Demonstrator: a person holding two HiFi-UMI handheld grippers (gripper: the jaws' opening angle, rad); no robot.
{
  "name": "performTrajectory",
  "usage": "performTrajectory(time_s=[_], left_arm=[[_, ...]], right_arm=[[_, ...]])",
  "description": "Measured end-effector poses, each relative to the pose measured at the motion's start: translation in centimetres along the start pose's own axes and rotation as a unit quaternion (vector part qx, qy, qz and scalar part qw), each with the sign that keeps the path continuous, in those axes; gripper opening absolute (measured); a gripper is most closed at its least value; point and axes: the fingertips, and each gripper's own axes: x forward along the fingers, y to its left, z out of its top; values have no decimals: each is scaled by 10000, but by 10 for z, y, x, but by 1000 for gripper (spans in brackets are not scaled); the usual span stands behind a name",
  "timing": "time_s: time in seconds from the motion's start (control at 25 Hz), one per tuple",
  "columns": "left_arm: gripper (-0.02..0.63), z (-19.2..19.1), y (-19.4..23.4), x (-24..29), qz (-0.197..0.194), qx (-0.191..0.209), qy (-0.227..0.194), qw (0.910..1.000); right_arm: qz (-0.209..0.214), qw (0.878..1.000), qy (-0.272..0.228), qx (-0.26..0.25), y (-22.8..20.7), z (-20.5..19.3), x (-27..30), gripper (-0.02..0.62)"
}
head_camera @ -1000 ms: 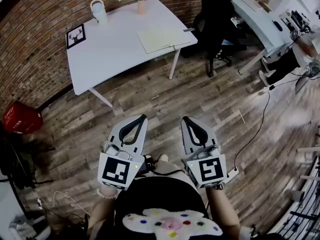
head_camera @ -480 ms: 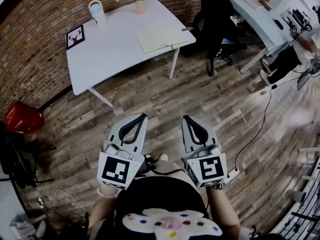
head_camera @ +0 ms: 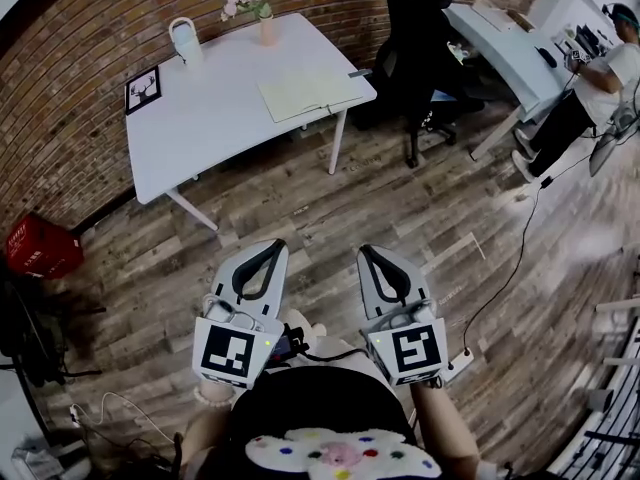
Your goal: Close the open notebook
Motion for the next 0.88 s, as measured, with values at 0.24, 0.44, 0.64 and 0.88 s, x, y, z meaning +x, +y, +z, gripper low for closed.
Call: performTrajectory(time_s=[0.24, 0.44, 0.64, 0.88], left_arm=[[17, 3, -1, 11, -28, 72, -57, 10000], [17, 0, 8, 25, -24, -6, -59, 10000], [17, -4, 28, 50, -55, -61, -24, 10000], [17, -5, 63, 97, -198, -126, 5, 9997]], right_arm=[[-127, 9999, 12, 34, -12, -5, -2, 37], [-140, 9999, 49, 53, -18, -9, 13, 37], [-131, 9993, 117, 317, -31, -12, 42, 38], [-163, 9984, 535, 110, -53, -13, 92, 37]])
